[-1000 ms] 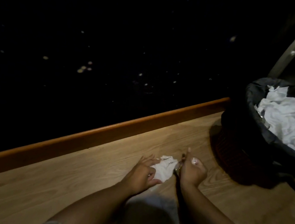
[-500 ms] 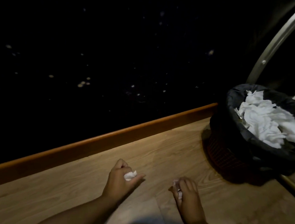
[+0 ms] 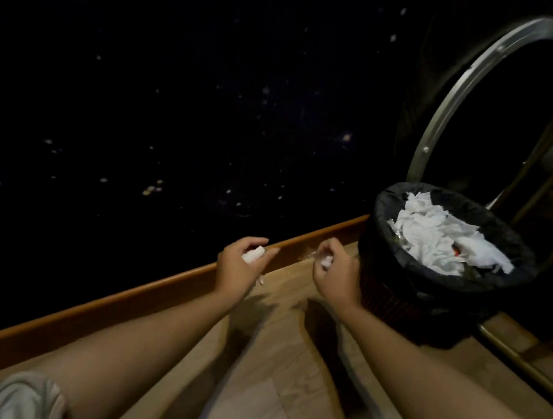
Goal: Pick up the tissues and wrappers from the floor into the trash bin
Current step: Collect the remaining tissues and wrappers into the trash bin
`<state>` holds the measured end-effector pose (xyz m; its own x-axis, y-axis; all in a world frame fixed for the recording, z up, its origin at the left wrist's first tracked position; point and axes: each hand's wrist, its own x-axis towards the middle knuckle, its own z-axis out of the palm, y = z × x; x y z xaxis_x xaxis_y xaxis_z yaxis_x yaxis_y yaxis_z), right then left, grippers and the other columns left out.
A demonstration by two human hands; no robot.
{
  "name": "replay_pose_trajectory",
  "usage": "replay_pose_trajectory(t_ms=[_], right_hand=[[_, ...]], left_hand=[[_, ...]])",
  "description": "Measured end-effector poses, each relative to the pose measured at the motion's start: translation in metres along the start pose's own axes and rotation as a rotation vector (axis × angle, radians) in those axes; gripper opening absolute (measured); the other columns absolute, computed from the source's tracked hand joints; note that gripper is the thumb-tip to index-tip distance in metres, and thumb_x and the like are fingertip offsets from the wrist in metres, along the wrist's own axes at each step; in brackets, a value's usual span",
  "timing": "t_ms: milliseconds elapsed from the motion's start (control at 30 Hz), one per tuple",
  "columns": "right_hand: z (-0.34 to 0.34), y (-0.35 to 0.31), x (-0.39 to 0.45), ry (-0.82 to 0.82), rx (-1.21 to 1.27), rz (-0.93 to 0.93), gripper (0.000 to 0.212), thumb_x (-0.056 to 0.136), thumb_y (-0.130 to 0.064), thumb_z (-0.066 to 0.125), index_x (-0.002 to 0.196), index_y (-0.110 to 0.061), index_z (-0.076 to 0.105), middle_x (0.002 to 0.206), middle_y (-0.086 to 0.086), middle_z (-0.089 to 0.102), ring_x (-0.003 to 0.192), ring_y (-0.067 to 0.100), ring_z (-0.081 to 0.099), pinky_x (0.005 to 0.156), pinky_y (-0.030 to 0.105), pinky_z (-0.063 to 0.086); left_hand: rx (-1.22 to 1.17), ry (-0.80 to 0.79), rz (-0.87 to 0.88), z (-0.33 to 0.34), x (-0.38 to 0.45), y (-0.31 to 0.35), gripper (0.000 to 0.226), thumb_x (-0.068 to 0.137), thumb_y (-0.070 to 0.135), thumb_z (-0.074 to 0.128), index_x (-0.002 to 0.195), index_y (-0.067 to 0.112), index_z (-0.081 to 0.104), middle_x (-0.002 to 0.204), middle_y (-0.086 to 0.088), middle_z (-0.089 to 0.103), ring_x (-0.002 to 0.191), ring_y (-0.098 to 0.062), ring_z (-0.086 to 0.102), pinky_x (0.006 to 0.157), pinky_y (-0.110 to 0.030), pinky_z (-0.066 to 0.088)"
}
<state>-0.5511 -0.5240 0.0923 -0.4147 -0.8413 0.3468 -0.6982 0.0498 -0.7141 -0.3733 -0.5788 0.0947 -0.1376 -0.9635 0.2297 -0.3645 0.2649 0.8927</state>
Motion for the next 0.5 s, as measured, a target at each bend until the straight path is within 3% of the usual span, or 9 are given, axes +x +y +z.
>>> replay_pose_trajectory(t_ms=[67, 200, 300, 367, 433, 500], right_hand=[[-0.022, -0.014, 0.015, 0.096, 0.120, -0.013, 0.021, 0.078, -0.001, 0.061, 0.090, -0.018, 0.066, 0.073, -0.001, 0.067, 0.067, 0.013, 0.062, 0.058, 0.027, 0.050], [-0.069, -0.026, 0.043, 0.268, 0.281, -0.027, 0.020, 0.078, -0.012, 0.053, 0.080, -0.014, 0.073, 0.063, 0.002, 0.067, 0.056, 0.016, 0.062, 0.054, 0.034, 0.051], [-0.107, -0.026, 0.060, 0.449, 0.279, -0.070, 0.033, 0.084, -0.032, 0.058, 0.054, -0.020, 0.056, 0.048, -0.006, 0.050, 0.047, 0.007, 0.047, 0.048, 0.030, 0.037], [-0.130, -0.020, 0.071, 0.551, 0.236, -0.067, 0.048, 0.086, -0.039, 0.065, 0.049, -0.014, 0.047, 0.045, -0.002, 0.042, 0.044, 0.009, 0.038, 0.048, 0.028, 0.029], [-0.147, -0.008, 0.082, 0.622, 0.200, -0.016, 0.046, 0.082, -0.028, 0.067, 0.050, -0.007, 0.041, 0.045, 0.001, 0.036, 0.044, 0.010, 0.031, 0.048, 0.030, 0.026], [-0.159, 0.009, 0.092, 0.659, 0.196, 0.097, 0.031, 0.074, -0.013, 0.062, 0.054, 0.001, 0.043, 0.046, 0.002, 0.033, 0.045, 0.011, 0.028, 0.049, 0.027, 0.025]], left_hand=[[-0.033, 0.004, 0.026, 0.005, 0.012, 0.024, 0.026, 0.078, 0.041, 0.076, 0.094, 0.020, 0.076, 0.089, 0.012, 0.071, 0.083, 0.004, 0.062, 0.076, -0.014, 0.049], [-0.135, -0.066, 0.020, 0.029, 0.028, 0.071, 0.042, 0.077, 0.049, 0.074, 0.064, 0.010, 0.066, 0.055, -0.003, 0.062, 0.052, -0.010, 0.058, 0.053, -0.029, 0.048], [-0.250, -0.110, -0.035, 0.055, 0.034, 0.107, 0.048, 0.078, 0.044, 0.075, 0.072, -0.001, 0.063, 0.062, -0.013, 0.062, 0.055, -0.017, 0.058, 0.054, -0.031, 0.050], [-0.377, -0.113, -0.109, 0.079, 0.037, 0.131, 0.048, 0.076, 0.041, 0.077, 0.073, -0.003, 0.060, 0.063, -0.013, 0.057, 0.056, -0.019, 0.055, 0.056, -0.032, 0.050], [-0.478, -0.066, -0.181, 0.104, 0.040, 0.151, 0.052, 0.065, 0.053, 0.080, 0.068, 0.006, 0.059, 0.062, -0.011, 0.052, 0.057, -0.020, 0.052, 0.055, -0.034, 0.049], [-0.521, -0.053, -0.246, 0.128, 0.042, 0.166, 0.061, 0.054, 0.067, 0.077, 0.065, 0.012, 0.053, 0.062, -0.007, 0.051, 0.057, -0.019, 0.050, 0.054, -0.032, 0.047]])
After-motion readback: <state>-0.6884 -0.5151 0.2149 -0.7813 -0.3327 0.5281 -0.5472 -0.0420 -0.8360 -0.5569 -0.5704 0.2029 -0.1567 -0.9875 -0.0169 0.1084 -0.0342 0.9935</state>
